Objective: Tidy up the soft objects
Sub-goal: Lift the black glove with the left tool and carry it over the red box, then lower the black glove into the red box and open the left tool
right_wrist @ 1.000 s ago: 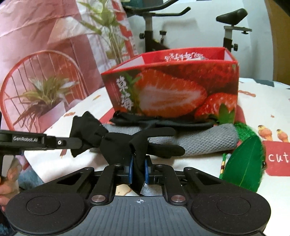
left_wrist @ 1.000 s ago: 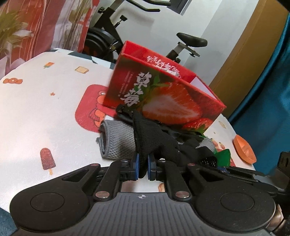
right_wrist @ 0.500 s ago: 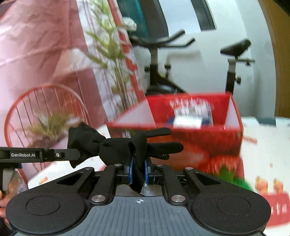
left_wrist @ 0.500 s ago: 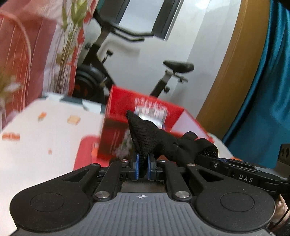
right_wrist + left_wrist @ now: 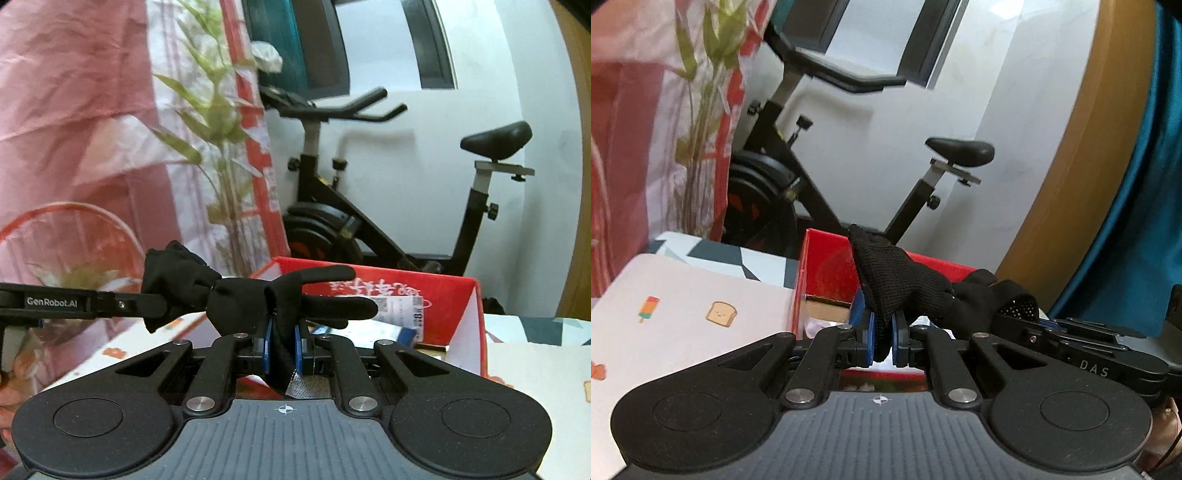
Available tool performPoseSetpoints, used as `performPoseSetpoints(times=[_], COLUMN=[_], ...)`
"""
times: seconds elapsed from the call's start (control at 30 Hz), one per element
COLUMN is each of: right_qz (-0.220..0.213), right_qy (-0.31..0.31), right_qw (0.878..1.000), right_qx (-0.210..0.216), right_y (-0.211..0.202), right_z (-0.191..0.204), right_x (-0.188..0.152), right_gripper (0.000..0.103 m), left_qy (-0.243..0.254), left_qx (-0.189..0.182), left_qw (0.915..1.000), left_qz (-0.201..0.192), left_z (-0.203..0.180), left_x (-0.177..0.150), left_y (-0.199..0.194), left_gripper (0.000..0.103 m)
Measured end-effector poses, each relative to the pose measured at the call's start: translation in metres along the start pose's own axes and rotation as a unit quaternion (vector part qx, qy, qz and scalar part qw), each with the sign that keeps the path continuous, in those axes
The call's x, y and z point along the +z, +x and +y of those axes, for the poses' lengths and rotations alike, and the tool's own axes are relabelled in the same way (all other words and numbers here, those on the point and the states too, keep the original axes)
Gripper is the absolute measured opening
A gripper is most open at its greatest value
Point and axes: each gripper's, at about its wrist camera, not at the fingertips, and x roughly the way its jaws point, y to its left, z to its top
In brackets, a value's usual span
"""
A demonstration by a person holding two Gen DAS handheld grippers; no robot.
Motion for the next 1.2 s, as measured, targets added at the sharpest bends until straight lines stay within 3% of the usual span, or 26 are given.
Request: performPoseSetpoints(times=[0.4,0.67,0.73,0.8,0.93,1.03,1.13,1.2], right_qz=[0.106,0.164,0.174,0.183,0.170,0.140,0.115,0.093], right_qy=[0.021,0.046,0.037,0.028,0.014,-0.018,-0.014,-0.009], right_qw=[0.992,0.981,0.979,0.976,0.976,0.977,0.982,0.986], right_qx=[-0.062,-0.093,-0.104,-0.113,-0.135,-0.160,-0.150,-0.140], right_y=[0.100,0.131,0.135,0.138,0.133,0.119,0.102,0.089], right_z=[-0.053,-0.067,-0.063,-0.062,-0.060,-0.053,-0.050,-0.047], right_x=[0.004,-0.005,-0.008,-0.011,-0.008,-0.003,0.003,0.007], right_gripper=[0.011,0.011,0.011,0.012,0.019,0.033,0.051,0.076], left_qy=[-0.009,0.024,0.030,0.042,0.058,0.072,0.084,0.087], left_qx=[0.020,0.028,0.032,0.039,0.055,0.062,0.074,0.078], left_qw=[0.9958,0.9928,0.9928,0.9926,0.9931,0.9928,0.9920,0.9919], left_qz=[0.089,0.114,0.111,0.107,0.086,0.072,0.059,0.049], left_z=[0.015,0.015,0.013,0.010,0.005,-0.001,-0.008,-0.011], left_x=[0.014,0.011,0.010,0.010,0.013,0.015,0.016,0.016], left_y=[0.101,0.125,0.125,0.123,0.114,0.104,0.090,0.080], left_gripper=[0.010,0.013,0.021,0.040,0.041,0.048,0.075,0.097])
